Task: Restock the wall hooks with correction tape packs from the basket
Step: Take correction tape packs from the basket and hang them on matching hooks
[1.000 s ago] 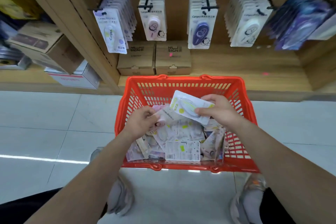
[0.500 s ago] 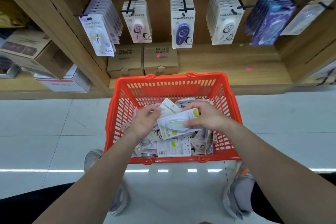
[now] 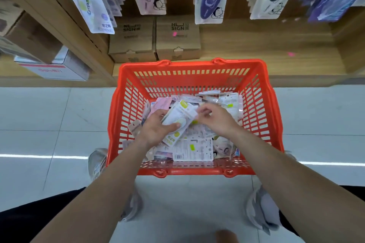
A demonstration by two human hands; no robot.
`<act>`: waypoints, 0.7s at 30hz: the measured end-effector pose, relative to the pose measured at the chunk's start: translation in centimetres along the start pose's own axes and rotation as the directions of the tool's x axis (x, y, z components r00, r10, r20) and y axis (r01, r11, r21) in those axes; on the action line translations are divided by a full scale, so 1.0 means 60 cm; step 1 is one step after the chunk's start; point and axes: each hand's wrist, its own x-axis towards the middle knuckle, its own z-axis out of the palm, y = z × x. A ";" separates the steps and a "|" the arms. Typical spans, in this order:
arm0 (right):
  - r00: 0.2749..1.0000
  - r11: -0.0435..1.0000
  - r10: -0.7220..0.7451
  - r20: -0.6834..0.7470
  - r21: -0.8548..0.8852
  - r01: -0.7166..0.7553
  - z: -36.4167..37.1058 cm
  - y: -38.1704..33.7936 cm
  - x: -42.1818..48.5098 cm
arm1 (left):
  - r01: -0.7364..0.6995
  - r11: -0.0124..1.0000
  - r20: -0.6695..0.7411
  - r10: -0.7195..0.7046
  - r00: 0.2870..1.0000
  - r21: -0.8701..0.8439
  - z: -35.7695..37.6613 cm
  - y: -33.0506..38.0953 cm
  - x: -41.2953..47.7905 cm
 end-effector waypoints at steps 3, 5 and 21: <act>0.969 0.980 0.108 0.222 -0.185 -0.067 0.010 0.043 -0.003 | 0.041 0.999 -0.052 -0.041 0.998 0.002 -0.012 -0.022 0.011; 0.952 0.953 0.180 0.249 -0.283 -0.106 0.019 0.068 -0.009 | 0.071 0.997 -0.063 -0.071 0.995 0.000 -0.014 -0.033 0.018; 0.994 0.987 0.097 -0.043 0.133 -0.090 0.005 -0.004 -0.015 | 0.032 0.999 -0.018 -0.032 0.999 -0.027 0.014 -0.023 -0.009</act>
